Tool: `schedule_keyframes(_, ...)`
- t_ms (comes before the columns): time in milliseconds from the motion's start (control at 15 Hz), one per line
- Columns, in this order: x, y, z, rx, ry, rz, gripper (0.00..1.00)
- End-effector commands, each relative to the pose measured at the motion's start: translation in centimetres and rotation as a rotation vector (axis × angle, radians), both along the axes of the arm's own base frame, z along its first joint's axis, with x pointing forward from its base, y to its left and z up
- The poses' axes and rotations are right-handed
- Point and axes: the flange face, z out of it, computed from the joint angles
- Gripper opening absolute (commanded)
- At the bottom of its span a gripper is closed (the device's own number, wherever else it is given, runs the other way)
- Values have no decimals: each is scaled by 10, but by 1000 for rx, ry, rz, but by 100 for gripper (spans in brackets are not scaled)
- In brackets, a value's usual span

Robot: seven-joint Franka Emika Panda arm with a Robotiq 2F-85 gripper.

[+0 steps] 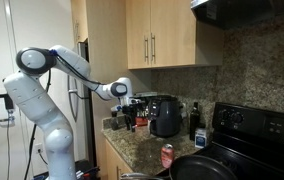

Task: Slide the plastic bottle forward

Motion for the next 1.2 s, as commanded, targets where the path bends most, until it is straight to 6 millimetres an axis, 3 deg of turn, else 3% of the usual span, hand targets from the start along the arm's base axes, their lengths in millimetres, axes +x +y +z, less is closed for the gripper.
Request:
schedule_keyframes(0, 65, -51, -5, 83, -59, -176, 100)
schedule_keyframes(200, 96, -84, 13, 166, -90, -324, 100)
schedule_keyframes(267, 74, -72, 8, 122, -90, -248, 100)
schedule_keyframes(400, 91, -85, 13, 150, -106, -293, 100)
schedule_keyframes(533, 100, -85, 8, 121, -146, -335, 100)
schedule_keyframes(733, 142, -101, 7, 188, -176, -548, 100)
schedule_keyframes(1067, 198, -144, 34, 266, -232, -816, 100)
schedule_keyframes(1133, 176, -129, 28, 242, -241, -731, 100)
